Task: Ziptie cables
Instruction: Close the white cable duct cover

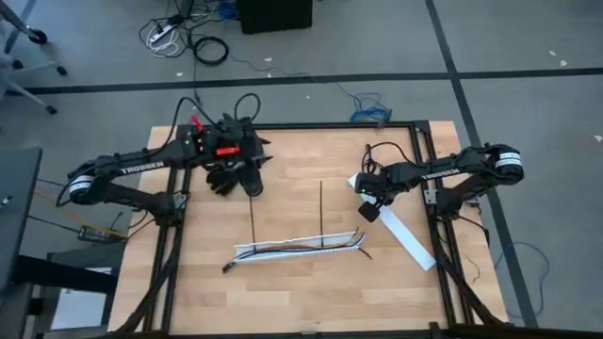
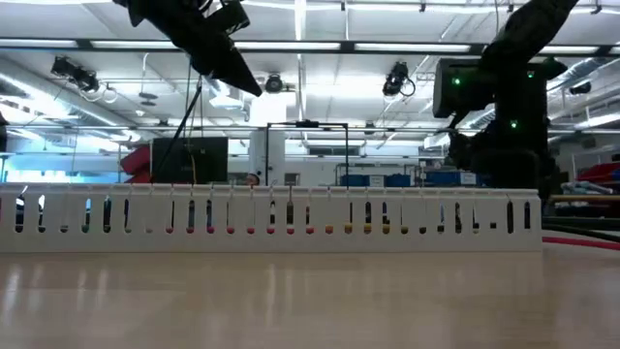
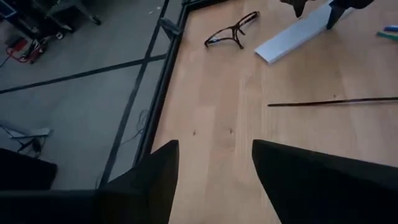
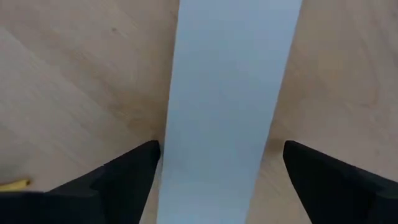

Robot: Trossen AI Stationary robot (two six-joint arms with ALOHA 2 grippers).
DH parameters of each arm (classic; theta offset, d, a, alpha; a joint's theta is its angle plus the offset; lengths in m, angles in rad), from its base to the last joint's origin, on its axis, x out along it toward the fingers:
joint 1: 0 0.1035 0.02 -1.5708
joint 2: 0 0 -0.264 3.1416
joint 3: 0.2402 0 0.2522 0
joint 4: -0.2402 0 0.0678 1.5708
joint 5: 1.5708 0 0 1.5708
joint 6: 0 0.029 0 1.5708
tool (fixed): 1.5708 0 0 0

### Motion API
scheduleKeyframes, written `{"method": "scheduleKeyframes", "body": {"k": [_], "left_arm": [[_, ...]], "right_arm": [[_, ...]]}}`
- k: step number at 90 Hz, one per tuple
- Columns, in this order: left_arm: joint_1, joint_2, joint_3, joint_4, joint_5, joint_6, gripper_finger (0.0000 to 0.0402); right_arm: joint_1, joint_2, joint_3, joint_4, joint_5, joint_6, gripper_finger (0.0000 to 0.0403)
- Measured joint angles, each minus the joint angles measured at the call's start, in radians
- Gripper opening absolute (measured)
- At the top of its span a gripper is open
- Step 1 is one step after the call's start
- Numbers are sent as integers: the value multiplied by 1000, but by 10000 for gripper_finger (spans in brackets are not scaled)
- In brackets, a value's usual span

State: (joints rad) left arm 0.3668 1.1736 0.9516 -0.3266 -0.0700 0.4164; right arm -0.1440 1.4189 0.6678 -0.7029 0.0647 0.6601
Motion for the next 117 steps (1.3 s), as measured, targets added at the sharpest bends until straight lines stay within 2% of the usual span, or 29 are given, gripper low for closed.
{"method": "scheduleKeyframes", "body": {"k": [14, 57, 92, 117], "left_arm": [[0, 0, 0, -3, 0, 0, 198], [0, 0, 0, -4, -1, -1, 198], [0, 0, 0, -12, -1, -2, 198], [0, -4, 0, -7, -19, -2, 198]], "right_arm": [[10, 1, 0, 6, -8, 11, 329], [40, 1, 0, 17, -8, 42, 230], [40, 1, 0, 26, -8, 32, 239], [51, 3, 15, 90, -14, -57, 231]]}}
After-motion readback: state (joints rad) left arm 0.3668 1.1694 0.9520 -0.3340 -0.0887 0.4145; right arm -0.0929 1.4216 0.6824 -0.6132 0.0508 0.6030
